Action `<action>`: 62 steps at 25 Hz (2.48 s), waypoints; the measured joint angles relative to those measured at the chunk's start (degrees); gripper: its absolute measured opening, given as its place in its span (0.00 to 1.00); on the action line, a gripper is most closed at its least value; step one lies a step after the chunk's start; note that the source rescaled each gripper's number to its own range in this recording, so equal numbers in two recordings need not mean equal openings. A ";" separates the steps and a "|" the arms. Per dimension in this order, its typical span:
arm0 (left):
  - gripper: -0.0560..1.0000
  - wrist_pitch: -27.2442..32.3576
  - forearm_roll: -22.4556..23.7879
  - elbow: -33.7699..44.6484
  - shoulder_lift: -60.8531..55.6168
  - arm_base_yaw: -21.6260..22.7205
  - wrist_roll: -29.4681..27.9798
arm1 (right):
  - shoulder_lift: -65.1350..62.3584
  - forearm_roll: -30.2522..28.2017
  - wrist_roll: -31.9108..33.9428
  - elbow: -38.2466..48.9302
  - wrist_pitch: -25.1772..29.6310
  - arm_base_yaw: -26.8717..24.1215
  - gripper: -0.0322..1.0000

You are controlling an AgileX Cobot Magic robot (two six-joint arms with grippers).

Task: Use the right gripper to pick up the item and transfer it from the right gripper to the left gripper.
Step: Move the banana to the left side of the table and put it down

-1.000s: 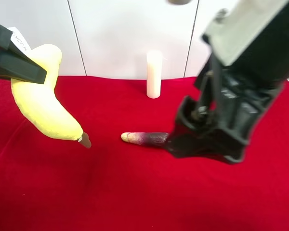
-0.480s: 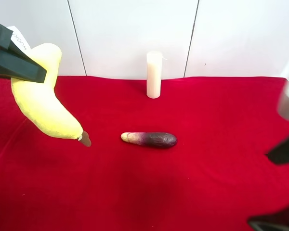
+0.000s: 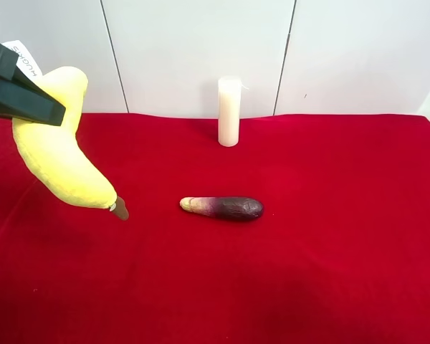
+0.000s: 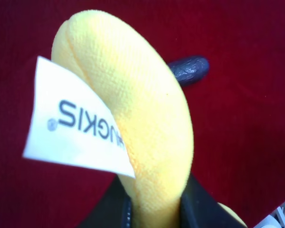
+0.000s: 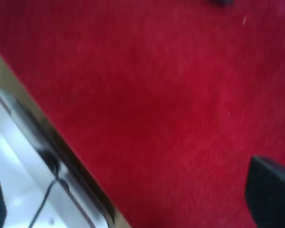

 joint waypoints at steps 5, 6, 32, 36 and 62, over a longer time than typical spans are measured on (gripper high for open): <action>0.05 0.00 0.00 0.00 0.00 0.00 0.00 | -0.59 -0.22 0.00 0.55 -1.19 0.00 1.00; 0.05 0.00 0.00 0.00 0.00 0.00 0.00 | -0.59 -0.22 0.00 0.55 -1.19 0.00 1.00; 0.05 -4.70 0.18 0.00 0.00 0.00 0.00 | -16.62 -0.23 0.00 0.55 -1.28 -45.80 1.00; 0.05 -4.75 0.18 0.00 0.44 0.00 0.00 | -17.67 -0.23 0.24 0.55 -1.23 -50.36 1.00; 0.05 -1.18 2.77 -14.78 45.08 3.96 13.38 | -17.67 0.00 0.37 0.55 -1.28 -51.30 1.00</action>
